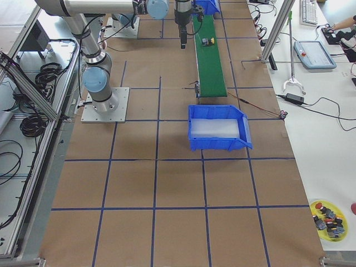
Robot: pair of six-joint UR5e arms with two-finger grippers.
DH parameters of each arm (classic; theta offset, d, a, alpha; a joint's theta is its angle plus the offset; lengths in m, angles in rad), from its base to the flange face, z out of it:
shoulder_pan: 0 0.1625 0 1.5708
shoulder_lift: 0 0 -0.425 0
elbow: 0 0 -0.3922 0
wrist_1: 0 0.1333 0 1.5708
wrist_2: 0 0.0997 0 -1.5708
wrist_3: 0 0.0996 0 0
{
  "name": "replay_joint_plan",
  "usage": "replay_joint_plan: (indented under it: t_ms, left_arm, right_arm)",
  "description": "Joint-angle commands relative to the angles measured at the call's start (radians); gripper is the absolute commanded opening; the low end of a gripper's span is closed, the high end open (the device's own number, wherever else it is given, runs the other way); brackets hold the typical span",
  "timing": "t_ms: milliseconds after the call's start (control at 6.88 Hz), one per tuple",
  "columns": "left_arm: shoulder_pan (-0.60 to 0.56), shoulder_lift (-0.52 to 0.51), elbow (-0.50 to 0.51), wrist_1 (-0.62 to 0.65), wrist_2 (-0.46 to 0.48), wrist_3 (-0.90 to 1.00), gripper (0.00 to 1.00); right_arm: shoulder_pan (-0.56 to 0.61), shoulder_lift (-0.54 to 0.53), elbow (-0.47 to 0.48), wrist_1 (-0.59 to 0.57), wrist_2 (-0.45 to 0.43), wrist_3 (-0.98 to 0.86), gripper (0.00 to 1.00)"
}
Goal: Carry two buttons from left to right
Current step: 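Lift the red button and carry it over the conveyor belt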
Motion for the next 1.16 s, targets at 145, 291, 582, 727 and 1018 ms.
replay_joint_plan:
  t_ms: [145, 291, 582, 727, 1018]
  left_arm:
    - [-0.006, 0.098, 0.076, -0.207, 0.009, -0.021, 0.12]
    - [-0.019, 0.112, 0.076, -0.209, 0.009, -0.039, 0.12]
    - [-0.141, 0.123, 0.078, -0.206, 0.023, -0.151, 0.12]
    - [-0.212, 0.124, 0.075, -0.206, 0.027, -0.252, 0.12]
    - [-0.352, 0.123, 0.043, -0.196, 0.026, -0.444, 0.12]
  right_arm:
    - [0.0, 0.0, 0.002, 0.0, 0.001, 0.0, 1.0]
    - [0.0, 0.0, 0.002, 0.0, 0.002, 0.0, 1.0]
    - [0.0, 0.0, 0.004, 0.0, 0.002, 0.0, 1.0]
    - [0.0, 0.0, 0.004, 0.0, 0.001, 0.0, 1.0]
    - [0.0, 0.0, 0.002, 0.0, 0.004, 0.002, 1.0]
